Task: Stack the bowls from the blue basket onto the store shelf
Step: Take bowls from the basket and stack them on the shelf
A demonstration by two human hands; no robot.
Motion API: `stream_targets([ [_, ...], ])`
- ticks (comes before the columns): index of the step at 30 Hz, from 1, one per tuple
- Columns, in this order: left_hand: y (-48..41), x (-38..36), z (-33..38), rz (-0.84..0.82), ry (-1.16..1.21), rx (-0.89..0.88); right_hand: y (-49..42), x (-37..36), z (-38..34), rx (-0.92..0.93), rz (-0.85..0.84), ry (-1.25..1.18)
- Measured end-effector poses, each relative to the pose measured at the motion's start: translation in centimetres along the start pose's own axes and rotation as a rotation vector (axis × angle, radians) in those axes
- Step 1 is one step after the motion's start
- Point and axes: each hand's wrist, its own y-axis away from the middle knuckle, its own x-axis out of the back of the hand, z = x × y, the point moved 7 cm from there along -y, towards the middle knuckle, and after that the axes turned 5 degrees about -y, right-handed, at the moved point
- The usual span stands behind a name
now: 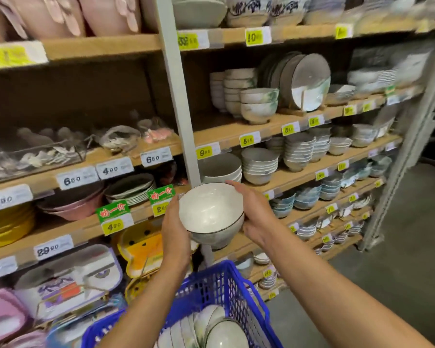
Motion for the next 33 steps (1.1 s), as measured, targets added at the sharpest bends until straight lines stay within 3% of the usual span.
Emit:
stream_targets([
  [4,0.3,-3.9,2.3,-0.124,0.272,0.054,2.3,1.7,-3.4,0.079,0.123,-0.035],
  [7,1.5,-6.6,3.2,-0.186,0.273,0.062,4.2,4.0,-5.7,0.120,0.244,-0.070],
  [16,4.7,-15.7,4.7,-0.307,0.294,0.213,6.1,10.8,-11.3,0.160,0.312,-0.119],
  [23,5.1,-22.6,4.6,-0.244,0.379,0.325,3.4,16.3,-14.7,0.136,0.231,-0.037],
  [33,2.9,-29.9,5.3,-0.088,0.417,0.315,-2.3,21.2,-19.1,0.143,0.105,0.065],
])
